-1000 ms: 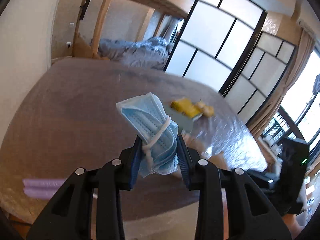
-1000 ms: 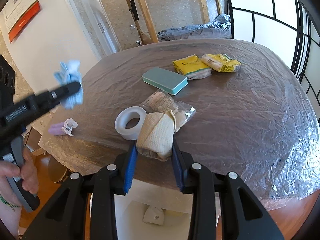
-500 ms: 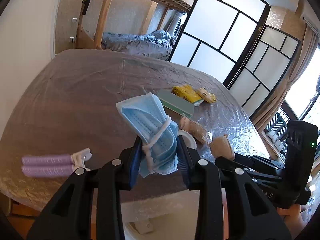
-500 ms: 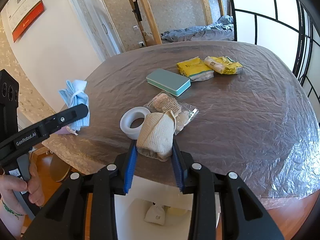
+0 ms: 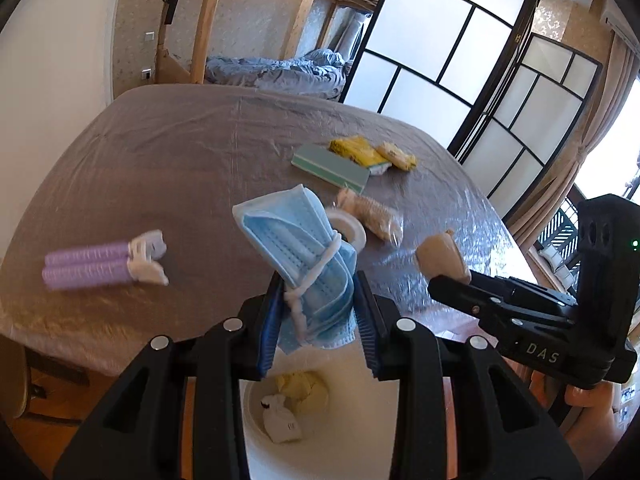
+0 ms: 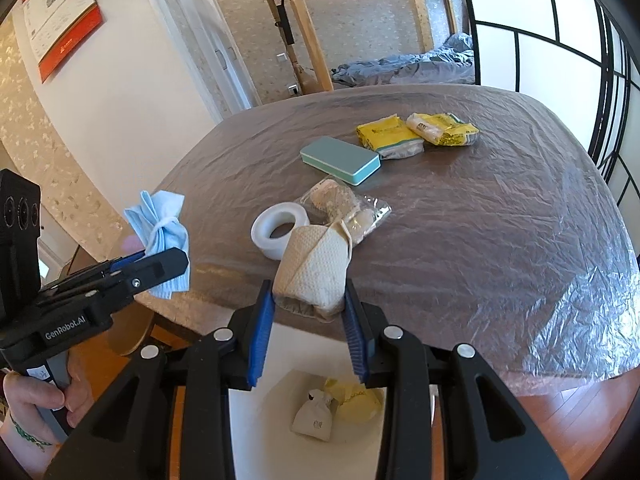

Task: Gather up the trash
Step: 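Carry the blue mask and the tissue with both tools over the white bin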

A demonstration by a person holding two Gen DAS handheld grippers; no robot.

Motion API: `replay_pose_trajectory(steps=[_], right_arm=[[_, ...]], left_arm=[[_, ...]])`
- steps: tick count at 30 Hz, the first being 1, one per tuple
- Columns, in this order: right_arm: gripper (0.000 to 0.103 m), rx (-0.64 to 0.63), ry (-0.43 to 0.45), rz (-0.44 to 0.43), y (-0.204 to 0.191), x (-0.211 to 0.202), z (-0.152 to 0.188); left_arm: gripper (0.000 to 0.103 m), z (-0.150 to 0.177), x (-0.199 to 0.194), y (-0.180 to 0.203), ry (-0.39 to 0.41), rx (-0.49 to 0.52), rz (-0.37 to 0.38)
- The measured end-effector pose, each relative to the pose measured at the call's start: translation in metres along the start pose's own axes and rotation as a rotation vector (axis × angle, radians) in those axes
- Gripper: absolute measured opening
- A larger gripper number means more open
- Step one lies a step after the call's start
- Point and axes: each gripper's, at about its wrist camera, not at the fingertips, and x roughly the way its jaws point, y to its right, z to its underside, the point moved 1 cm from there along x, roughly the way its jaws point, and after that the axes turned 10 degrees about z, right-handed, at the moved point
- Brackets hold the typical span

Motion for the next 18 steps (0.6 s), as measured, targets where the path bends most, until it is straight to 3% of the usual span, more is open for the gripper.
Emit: replay_pose_trajectory(steps=[9,18], right_arm=[[0.034,-0.009,-0.012,0.014,-0.006,-0.016,0.027],[0.034,0.061,-0.026,0.067,-0.019,-0.032,0.063]], left_arm=[[0.036,0.026,-0.007,0.007,-0.024,0.002,-0.015],[0.036,0.055,-0.021,0.007,-0.078,0.032,0.028]])
